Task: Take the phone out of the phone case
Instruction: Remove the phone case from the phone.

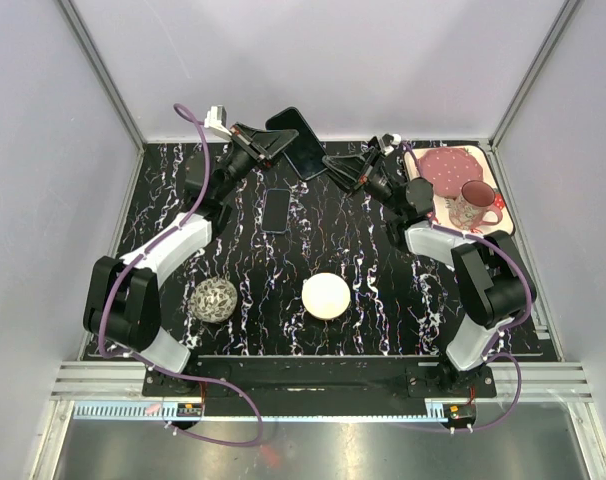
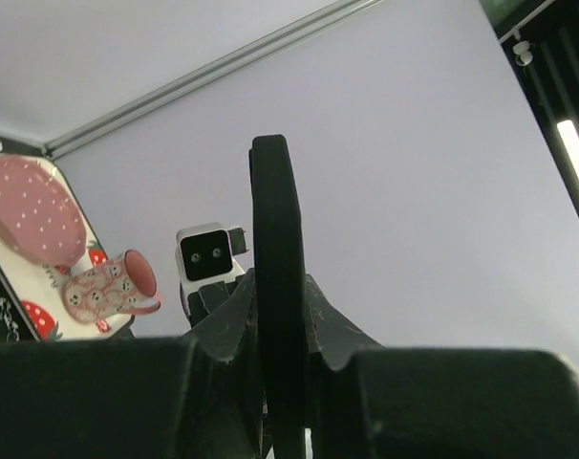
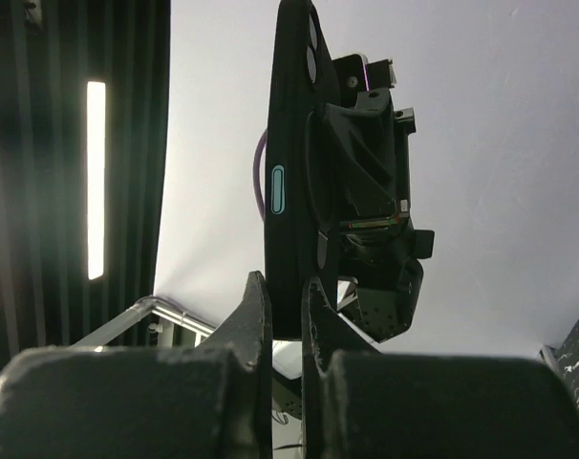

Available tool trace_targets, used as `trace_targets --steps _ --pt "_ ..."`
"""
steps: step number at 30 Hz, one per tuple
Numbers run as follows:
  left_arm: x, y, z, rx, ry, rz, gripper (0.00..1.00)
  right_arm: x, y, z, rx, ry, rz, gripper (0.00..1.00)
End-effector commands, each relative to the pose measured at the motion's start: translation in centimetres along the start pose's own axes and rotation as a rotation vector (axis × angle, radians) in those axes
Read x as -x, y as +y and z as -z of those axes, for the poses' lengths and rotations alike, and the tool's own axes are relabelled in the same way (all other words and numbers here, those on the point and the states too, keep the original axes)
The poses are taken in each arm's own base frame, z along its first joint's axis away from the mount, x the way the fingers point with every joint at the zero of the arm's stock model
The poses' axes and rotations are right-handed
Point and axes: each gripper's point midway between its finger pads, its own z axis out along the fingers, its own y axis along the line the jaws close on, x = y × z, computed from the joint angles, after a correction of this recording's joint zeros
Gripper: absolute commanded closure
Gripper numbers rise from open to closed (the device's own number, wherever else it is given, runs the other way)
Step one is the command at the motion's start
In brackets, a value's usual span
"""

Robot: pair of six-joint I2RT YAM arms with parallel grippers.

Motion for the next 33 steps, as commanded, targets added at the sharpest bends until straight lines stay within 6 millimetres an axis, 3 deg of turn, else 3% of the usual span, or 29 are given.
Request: trace_targets --steps 1,7,10,14,16,21,23,28,30,33 --pt "-4.0 -9.1 2.8 -0.315 0.162 -0.134 1.0 5.6 12.2 0.2 0.455 -0.209 -0.283 1.0" --pt "-4.4 -8.6 3.2 -0.332 0.182 -0.115 1.0 5.2 14.4 0.0 0.524 -0.208 -0.324 1.0" --pt "-4.5 -8.1 3.2 -0.315 0.181 -0.115 1.0 4.6 15.5 0.0 0.54 -0.19 -0.3 0.93" --pt "-4.4 -7.8 3.1 -0.301 0.173 -0.111 1.0 4.6 14.9 0.1 0.523 -0.196 -0.302 0.88" --pt "-4.4 -7.4 3.0 -0.278 0.174 -0.104 1.0 4.2 15.0 0.3 0.52 -0.193 -0.292 0.76" --pt "-4.2 -7.0 2.9 -0.243 0.158 -0.115 1.0 3.8 15.1 0.2 0.508 -0.178 -0.258 0.69" --pt "-4.1 -6.6 2.8 -0.222 0.16 -0.09 1.0 3.4 15.3 0.0 0.507 -0.17 -0.233 0.61" --pt "-3.9 -6.2 2.6 -0.185 0.146 -0.074 1.0 2.6 15.7 0.1 0.501 -0.151 -0.194 0.64" --pt "-3.7 -6.1 2.7 -0.167 0.137 -0.066 1.0 2.2 15.3 0.0 0.484 -0.14 -0.175 0.52" --pt "-3.2 -6.4 2.8 -0.154 0.108 -0.055 1.0 1.5 13.4 0.4 0.421 -0.131 -0.146 0.2"
